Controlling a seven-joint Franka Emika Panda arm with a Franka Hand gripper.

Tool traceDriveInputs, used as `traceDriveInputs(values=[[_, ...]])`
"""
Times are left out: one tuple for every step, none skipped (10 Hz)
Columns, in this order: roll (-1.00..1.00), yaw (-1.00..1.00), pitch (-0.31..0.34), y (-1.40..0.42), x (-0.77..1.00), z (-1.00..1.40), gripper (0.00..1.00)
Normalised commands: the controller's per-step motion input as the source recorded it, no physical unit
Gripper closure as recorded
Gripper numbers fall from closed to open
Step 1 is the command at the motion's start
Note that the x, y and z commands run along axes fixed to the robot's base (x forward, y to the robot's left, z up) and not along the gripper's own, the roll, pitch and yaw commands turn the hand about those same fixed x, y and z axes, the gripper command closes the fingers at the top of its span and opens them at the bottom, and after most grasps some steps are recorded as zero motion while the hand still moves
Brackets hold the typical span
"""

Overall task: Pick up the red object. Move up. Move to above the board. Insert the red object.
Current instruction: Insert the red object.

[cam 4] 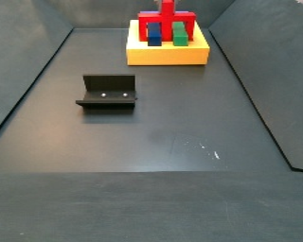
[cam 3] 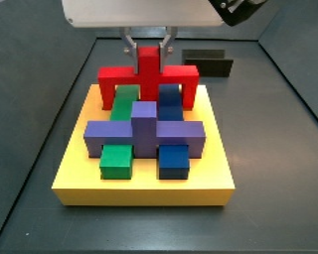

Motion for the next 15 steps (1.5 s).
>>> traceDriveInputs(values=[[-0.08,0.0,0.156,0.26,-0.03,0.0,1.0],[-0.03,-0.01,0.041,0.01,-0.21,-0.25,1.0],[-0.08,0.0,0.0,-0.07,-0.11,-0.22,1.0],[-0.05,0.12,0.0,-0.29,0.19,0.0,1.0],[-0.06,0.14,0.0,-0.21,0.19,0.01,1.0],[-0.08,0.11,0.0,-0.13,0.24,0.0,1.0],[-0.09,0.02,-0.01,0.0,0.01,0.0,1.0],[-0.06,0.0,0.0,0.06,-0.03,-0.16,1.0],[-0.06,0.0,-0.021,0.0,0.0,-0.19,1.0],[-0.09,0.02,-0.114,0.0,0.0,-0.25,1.0],[-0.12,0.11,-0.15,0.0,0.05,-0.17,1.0],[-0.14,0.02,-0.099,0.0,0.12,-0.07,1.0],[-0.16,0.03,-0.086,0.0,0.13,0.0,1.0],[-0.18,0.03,-0.099,0.0,0.17,0.05,1.0],[-0.2,0.01,-0.083,-0.07,0.15,0.17,1.0]])
